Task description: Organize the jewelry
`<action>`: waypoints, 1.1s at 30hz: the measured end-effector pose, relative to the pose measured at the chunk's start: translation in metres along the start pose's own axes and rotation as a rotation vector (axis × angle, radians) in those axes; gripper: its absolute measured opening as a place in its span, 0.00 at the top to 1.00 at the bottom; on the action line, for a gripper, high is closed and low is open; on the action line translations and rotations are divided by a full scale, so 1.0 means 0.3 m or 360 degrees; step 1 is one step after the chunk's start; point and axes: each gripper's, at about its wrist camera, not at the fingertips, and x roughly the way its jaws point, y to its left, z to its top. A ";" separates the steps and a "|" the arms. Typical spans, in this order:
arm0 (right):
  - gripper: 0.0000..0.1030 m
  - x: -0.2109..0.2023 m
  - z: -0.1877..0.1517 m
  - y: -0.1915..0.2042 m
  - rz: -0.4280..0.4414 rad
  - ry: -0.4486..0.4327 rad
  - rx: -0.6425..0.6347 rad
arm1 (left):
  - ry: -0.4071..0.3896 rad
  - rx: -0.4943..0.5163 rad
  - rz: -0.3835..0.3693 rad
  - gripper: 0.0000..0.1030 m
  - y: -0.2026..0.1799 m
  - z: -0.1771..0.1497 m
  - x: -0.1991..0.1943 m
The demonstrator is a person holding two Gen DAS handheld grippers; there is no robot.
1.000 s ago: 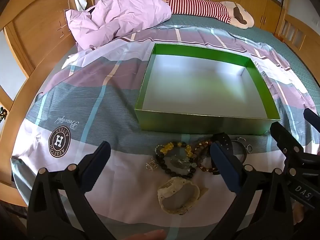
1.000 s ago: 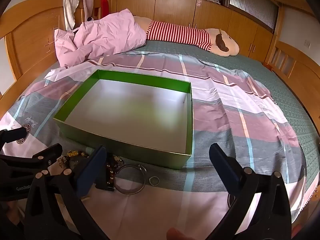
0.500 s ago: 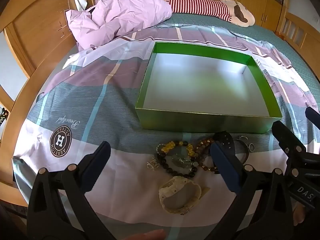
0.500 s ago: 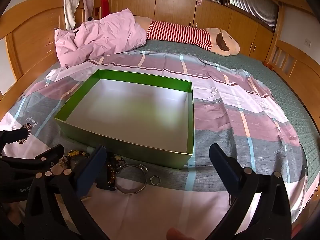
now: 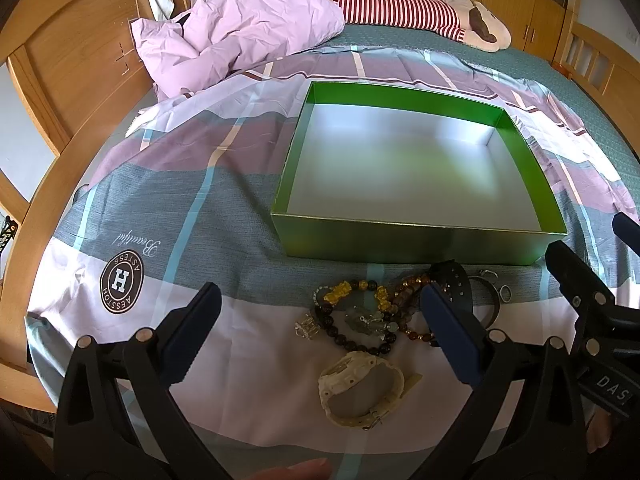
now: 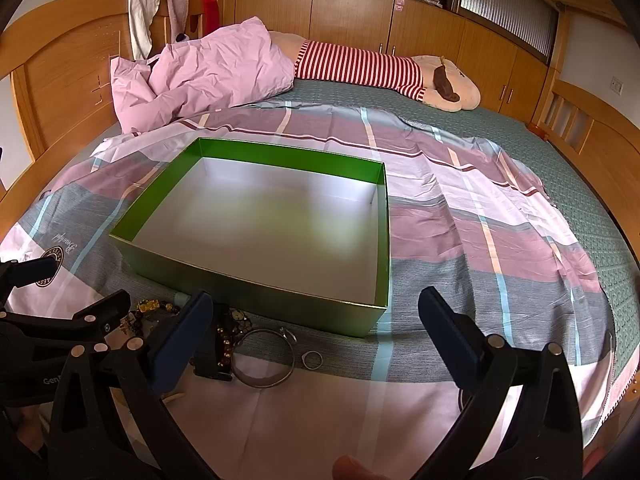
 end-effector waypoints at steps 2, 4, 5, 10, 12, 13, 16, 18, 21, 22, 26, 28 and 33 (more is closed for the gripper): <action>0.02 0.001 0.001 -0.002 0.0003 0.0002 0.0002 | 0.0000 0.0000 0.0001 0.04 0.001 -0.001 0.000; 0.02 0.001 0.001 -0.002 0.0002 0.0001 0.0001 | 0.0002 0.0002 0.0002 0.04 0.001 -0.001 0.000; 0.02 0.000 0.001 -0.002 0.0002 0.0001 0.0001 | 0.0004 0.0006 0.0006 0.04 -0.004 -0.002 0.005; 0.02 -0.001 0.000 0.001 -0.0001 0.0001 -0.0001 | 0.0006 0.0010 0.0009 0.04 -0.001 -0.006 0.007; 0.02 0.001 0.002 0.000 0.0004 0.0002 0.0002 | 0.0008 0.0010 0.0012 0.04 -0.002 -0.006 0.008; 0.02 0.001 0.002 0.001 0.0004 0.0002 0.0002 | 0.0009 0.0012 0.0013 0.04 -0.001 -0.008 0.008; 0.02 0.002 0.001 0.002 0.0003 0.0003 0.0003 | 0.0010 0.0013 0.0017 0.04 0.000 -0.011 0.010; 0.02 0.002 0.000 0.003 0.0003 0.0004 0.0003 | 0.0012 0.0015 0.0019 0.04 0.001 -0.013 0.010; 0.02 0.000 -0.002 0.004 0.0003 0.0004 0.0002 | 0.0019 0.0022 0.0027 0.04 -0.001 -0.011 0.013; 0.02 -0.001 -0.003 0.004 0.0003 0.0004 0.0002 | 0.0019 0.0023 0.0029 0.04 -0.002 -0.010 0.013; 0.02 0.001 -0.002 0.005 0.0004 0.0003 0.0002 | 0.0020 0.0024 0.0029 0.04 -0.003 -0.009 0.013; 0.02 0.001 -0.002 0.005 0.0002 0.0003 0.0001 | 0.0021 0.0024 0.0030 0.04 -0.002 -0.009 0.013; 0.02 0.000 -0.004 0.004 0.0002 0.0003 0.0001 | 0.0022 0.0025 0.0030 0.04 0.001 -0.011 0.014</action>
